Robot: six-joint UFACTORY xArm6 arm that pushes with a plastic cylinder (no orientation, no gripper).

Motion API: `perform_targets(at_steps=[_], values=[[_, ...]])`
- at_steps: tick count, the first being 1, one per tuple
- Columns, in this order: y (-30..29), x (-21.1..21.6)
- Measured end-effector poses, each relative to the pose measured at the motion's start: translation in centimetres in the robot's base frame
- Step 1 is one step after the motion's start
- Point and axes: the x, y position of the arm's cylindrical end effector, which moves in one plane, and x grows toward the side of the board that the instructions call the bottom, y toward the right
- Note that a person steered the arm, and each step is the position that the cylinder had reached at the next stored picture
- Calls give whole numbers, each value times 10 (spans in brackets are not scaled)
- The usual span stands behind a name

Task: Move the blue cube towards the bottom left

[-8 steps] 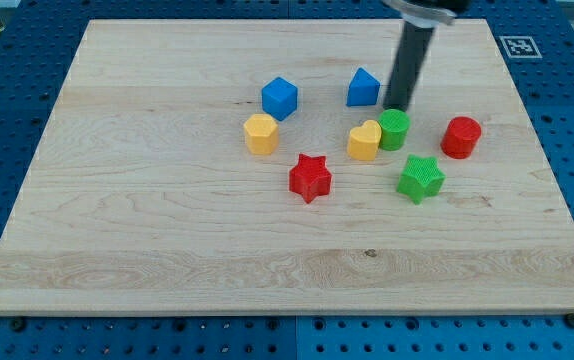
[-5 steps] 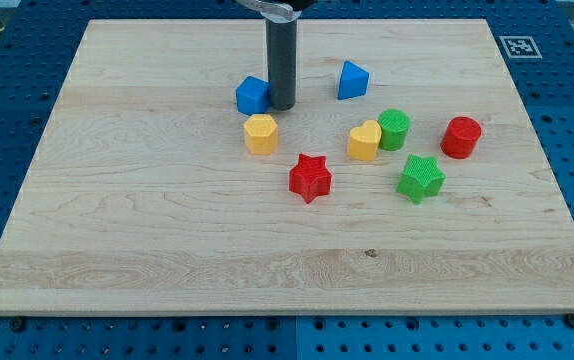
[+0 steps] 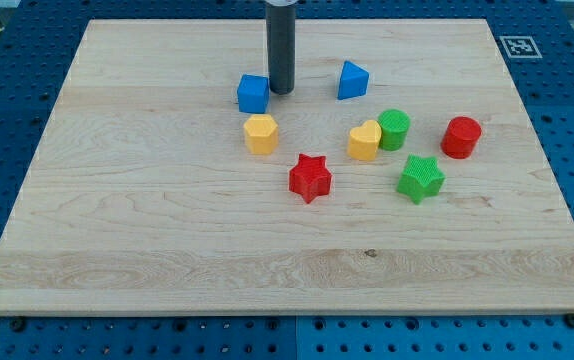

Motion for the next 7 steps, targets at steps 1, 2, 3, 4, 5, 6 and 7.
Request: perform_targets(at_steps=[1, 2, 3, 4, 5, 6, 7], values=[[-16, 1], [-54, 3], [-63, 11], [-63, 11], [-64, 11], [-64, 12], [-59, 37]])
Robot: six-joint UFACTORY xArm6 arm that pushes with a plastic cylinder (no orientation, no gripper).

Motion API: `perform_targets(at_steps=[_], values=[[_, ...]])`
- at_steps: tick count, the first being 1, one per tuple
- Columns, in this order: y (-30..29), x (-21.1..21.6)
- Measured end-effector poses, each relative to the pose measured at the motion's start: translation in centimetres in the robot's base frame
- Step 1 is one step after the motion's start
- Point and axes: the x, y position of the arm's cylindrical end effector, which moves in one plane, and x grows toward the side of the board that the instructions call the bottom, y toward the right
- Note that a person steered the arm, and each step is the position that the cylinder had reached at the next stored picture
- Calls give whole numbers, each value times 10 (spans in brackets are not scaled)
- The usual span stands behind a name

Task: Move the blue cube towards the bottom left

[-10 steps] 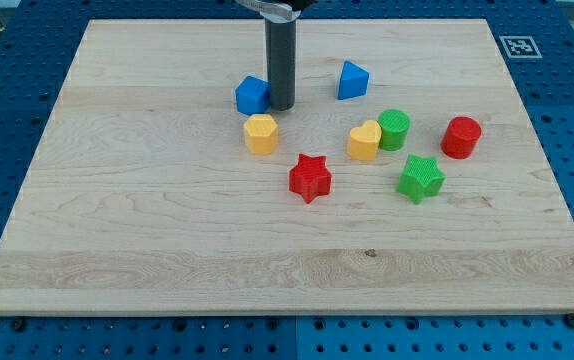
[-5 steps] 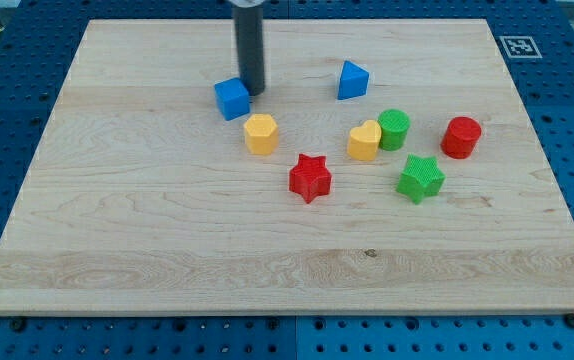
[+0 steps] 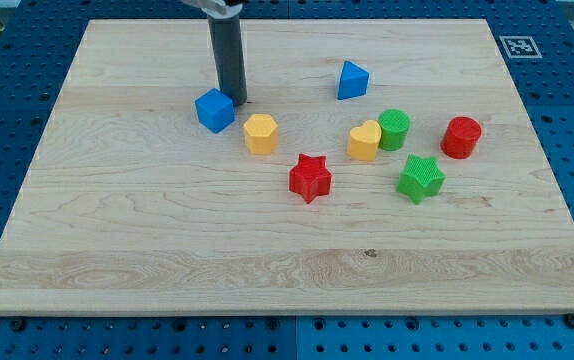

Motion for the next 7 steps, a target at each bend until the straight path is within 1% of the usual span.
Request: perform_targets(at_steps=[2, 4, 5, 6, 7], values=[[-4, 20], [-70, 24], [-72, 45], [-87, 54], [-116, 55]])
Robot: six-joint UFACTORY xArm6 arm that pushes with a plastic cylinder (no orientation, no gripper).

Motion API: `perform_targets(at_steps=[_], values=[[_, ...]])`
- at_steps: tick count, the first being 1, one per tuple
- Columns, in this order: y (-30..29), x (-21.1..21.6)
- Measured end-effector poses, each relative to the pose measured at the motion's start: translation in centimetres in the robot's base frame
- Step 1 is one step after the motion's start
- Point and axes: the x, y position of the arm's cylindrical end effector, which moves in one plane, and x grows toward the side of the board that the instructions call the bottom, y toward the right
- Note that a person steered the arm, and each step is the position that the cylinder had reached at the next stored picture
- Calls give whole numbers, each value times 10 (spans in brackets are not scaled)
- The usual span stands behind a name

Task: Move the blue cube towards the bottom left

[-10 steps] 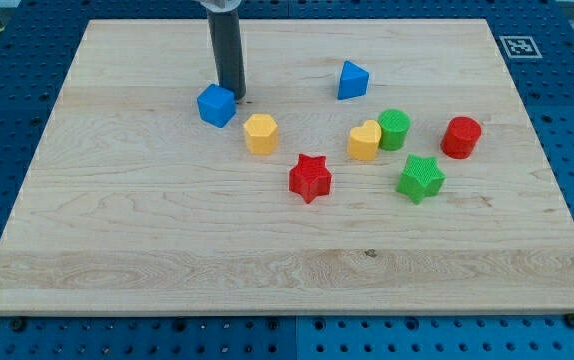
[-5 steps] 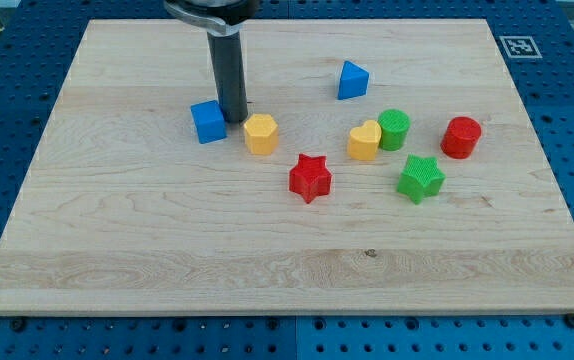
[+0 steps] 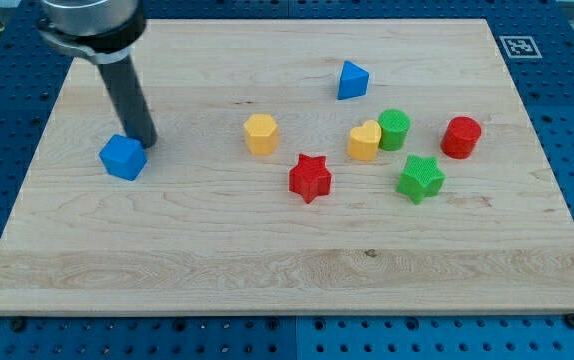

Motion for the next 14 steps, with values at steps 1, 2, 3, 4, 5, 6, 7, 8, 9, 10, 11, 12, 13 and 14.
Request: perform_targets(at_steps=[1, 2, 3, 4, 5, 6, 7, 8, 9, 10, 11, 12, 13, 14], values=[[-20, 10], [-28, 27], [-24, 53], [-6, 81], [8, 108], [21, 110], [47, 127], [45, 141], [26, 141], [4, 144], [1, 149], [-3, 125], [-4, 55], [-6, -35]])
